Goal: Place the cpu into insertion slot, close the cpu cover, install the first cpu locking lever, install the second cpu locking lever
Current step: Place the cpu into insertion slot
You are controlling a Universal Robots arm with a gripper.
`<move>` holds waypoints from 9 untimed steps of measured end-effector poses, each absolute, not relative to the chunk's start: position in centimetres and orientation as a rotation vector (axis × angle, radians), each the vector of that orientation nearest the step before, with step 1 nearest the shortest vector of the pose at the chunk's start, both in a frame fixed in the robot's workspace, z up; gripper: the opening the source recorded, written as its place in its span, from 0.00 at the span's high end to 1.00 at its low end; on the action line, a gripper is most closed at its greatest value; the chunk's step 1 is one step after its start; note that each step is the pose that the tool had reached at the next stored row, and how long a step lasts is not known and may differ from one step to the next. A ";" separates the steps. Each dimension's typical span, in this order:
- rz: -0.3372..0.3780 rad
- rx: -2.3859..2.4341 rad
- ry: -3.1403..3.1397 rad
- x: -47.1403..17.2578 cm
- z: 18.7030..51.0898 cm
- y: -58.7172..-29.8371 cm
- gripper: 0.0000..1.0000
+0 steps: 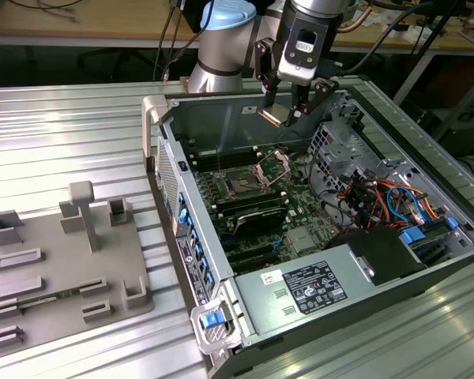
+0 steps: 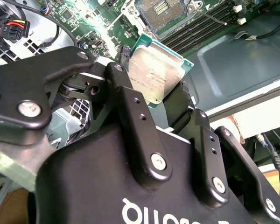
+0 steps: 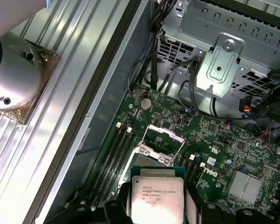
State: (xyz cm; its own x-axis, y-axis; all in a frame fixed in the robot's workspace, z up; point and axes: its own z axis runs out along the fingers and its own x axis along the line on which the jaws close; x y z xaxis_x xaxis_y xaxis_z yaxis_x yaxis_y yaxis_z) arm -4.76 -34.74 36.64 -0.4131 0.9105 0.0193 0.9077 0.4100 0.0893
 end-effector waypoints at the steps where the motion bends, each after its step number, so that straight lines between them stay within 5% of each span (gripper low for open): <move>1: 0.133 1.685 2.609 -4.8 36.6 -34.7 0.45; 9: 0.132 1.741 2.571 -4.8 36.6 -34.7 0.45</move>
State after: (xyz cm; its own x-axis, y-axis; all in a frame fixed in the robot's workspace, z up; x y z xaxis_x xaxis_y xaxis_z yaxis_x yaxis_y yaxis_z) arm -4.78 -34.74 36.64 -0.3720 0.9280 0.0194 0.9252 0.3689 0.0893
